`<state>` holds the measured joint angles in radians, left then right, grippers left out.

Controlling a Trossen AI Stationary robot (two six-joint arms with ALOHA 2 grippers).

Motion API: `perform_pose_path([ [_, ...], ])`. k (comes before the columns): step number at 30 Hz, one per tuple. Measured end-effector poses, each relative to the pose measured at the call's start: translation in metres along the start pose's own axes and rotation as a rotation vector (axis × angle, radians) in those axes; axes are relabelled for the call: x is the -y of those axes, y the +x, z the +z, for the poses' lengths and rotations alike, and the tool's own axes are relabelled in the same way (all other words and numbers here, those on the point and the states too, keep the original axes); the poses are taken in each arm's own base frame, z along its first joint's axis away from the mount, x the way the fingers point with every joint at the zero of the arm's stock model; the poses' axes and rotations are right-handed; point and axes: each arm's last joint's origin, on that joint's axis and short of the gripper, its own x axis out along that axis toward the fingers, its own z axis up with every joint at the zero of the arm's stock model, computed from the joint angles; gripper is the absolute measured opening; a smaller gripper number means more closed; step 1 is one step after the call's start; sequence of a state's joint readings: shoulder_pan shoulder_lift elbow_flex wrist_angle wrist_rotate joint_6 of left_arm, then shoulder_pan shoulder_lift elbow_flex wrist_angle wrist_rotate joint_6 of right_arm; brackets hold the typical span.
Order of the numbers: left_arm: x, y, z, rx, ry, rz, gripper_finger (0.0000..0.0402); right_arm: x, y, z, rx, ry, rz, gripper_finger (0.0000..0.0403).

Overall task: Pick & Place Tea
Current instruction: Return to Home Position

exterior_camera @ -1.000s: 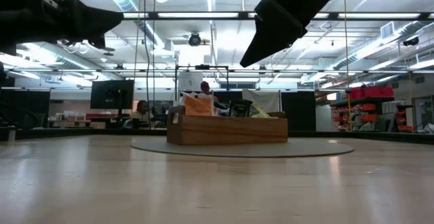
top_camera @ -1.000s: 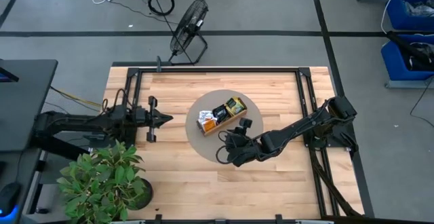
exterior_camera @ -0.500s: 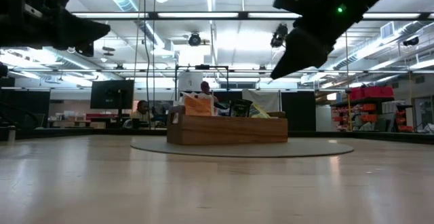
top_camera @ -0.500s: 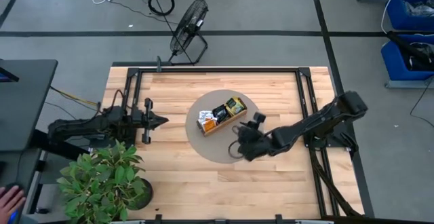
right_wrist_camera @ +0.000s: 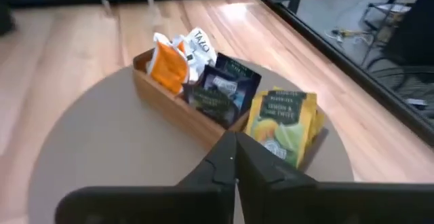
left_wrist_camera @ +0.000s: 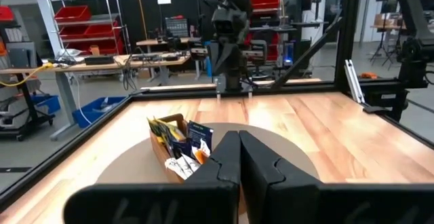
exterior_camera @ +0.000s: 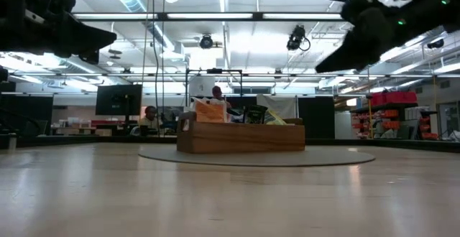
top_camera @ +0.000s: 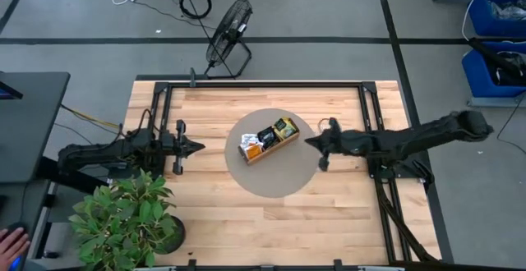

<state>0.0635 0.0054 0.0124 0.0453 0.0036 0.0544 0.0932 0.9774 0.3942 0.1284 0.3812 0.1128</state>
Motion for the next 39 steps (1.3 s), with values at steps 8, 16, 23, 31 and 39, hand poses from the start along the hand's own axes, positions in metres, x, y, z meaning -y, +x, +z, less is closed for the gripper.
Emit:
perform_pose_path([
  [8,0.0,0.0,0.0,-0.005,-0.016,0.0,0.0008,0.025,-0.032,-0.027,0.219,0.096,0.086,0.0003],
  [16,0.0,0.0,0.0,-0.01,-0.022,0.0,0.0006,0.039,-0.055,-0.032,0.415,0.045,0.1,0.0001],
  [23,0.0,0.0,-0.001,-0.014,-0.023,0.0,0.0004,0.049,-0.07,-0.036,0.447,0.044,0.116,0.0001],
  [31,0.0,0.0,-0.001,-0.016,-0.021,0.0,0.0004,0.049,-0.088,-0.038,0.539,0.07,0.243,0.0],
  [39,0.0,0.0,-0.003,-0.04,-0.033,0.001,0.0005,0.042,-0.084,-0.045,0.552,0.066,0.327,0.0],
])
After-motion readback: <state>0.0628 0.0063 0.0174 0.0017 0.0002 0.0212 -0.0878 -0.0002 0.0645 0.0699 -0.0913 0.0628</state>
